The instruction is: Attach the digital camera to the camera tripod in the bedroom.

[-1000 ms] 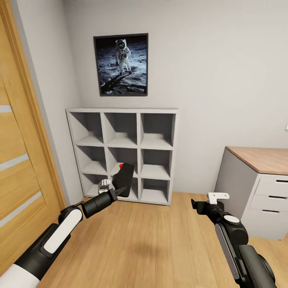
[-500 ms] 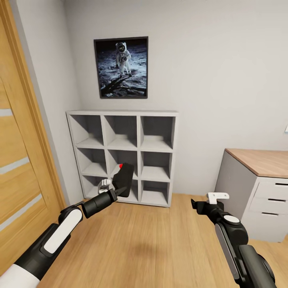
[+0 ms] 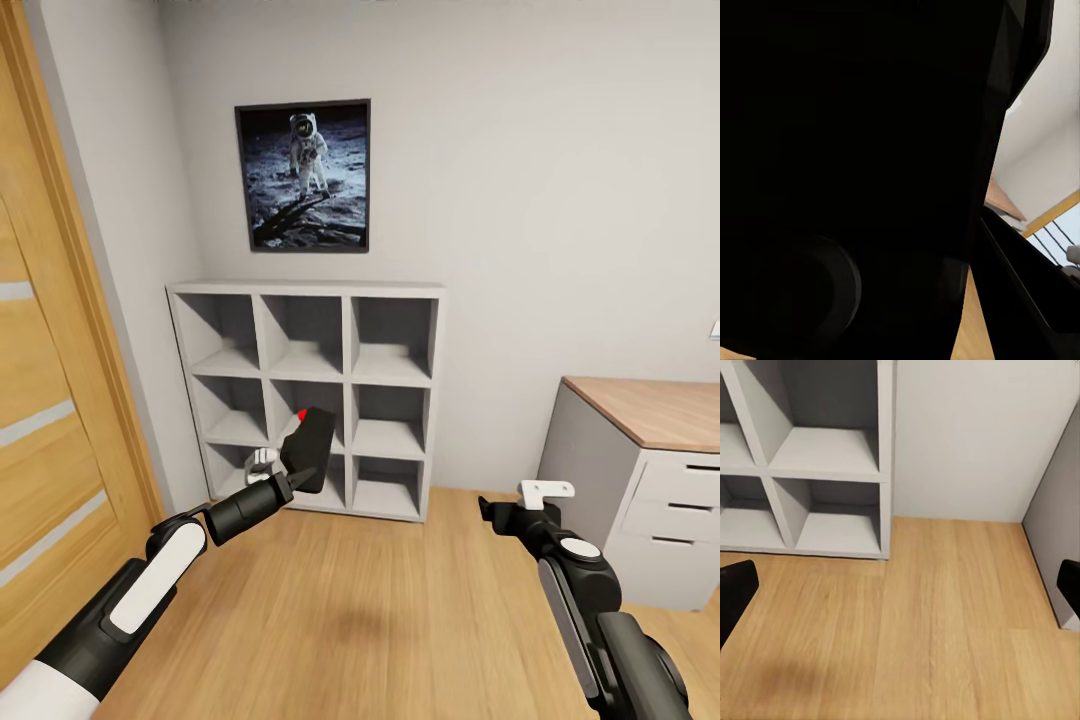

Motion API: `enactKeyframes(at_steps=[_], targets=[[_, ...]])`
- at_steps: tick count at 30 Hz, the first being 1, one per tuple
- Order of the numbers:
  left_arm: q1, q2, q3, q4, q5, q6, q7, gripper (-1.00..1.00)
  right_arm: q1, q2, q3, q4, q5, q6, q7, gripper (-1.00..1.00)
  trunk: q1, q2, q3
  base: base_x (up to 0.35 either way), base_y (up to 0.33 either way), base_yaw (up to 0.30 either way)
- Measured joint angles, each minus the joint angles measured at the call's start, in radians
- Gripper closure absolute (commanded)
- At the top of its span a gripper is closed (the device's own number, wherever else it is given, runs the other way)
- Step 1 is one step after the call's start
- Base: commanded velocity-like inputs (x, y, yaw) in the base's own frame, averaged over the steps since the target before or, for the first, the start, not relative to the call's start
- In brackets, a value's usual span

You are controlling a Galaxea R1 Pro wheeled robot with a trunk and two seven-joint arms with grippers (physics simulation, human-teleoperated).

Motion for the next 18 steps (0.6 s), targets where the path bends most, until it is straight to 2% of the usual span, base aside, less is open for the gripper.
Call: enactKeyframes(at_steps=[6,10,11,15,18], targets=[[0.000,0.000,0.001,0.012,-0.012,-0.001,0.013,1.00,0.000,0.001,0.000,0.000,0.000,0.000,-0.002,-1.00,-0.023,0.042,0.019,0.000,0.000,0.000],[0.000,-0.001,0.004,0.057,-0.045,-0.002,0.059,1.00,0.000,0.000,0.002,0.002,0.001,-0.001,-0.004,-1.00,-0.038,0.070,0.031,0.000,0.000,0.000],[0.000,-0.001,0.005,0.088,-0.064,-0.004,0.081,1.00,0.000,0.000,0.001,0.004,0.000,-0.001,-0.006,-1.00,-0.042,0.077,0.034,0.000,0.000,0.000],[0.000,-0.001,0.006,0.171,-0.083,-0.017,0.115,1.00,0.000,0.000,0.000,0.021,-0.005,-0.002,-0.008,-1.00,-0.057,0.105,0.047,0.000,0.000,0.000],[0.000,-0.001,0.003,0.293,-0.095,-0.053,0.131,1.00,0.000,-0.002,-0.005,0.074,-0.006,-0.009,-0.009,-1.00,-0.069,0.126,0.056,0.000,0.000,0.000]])
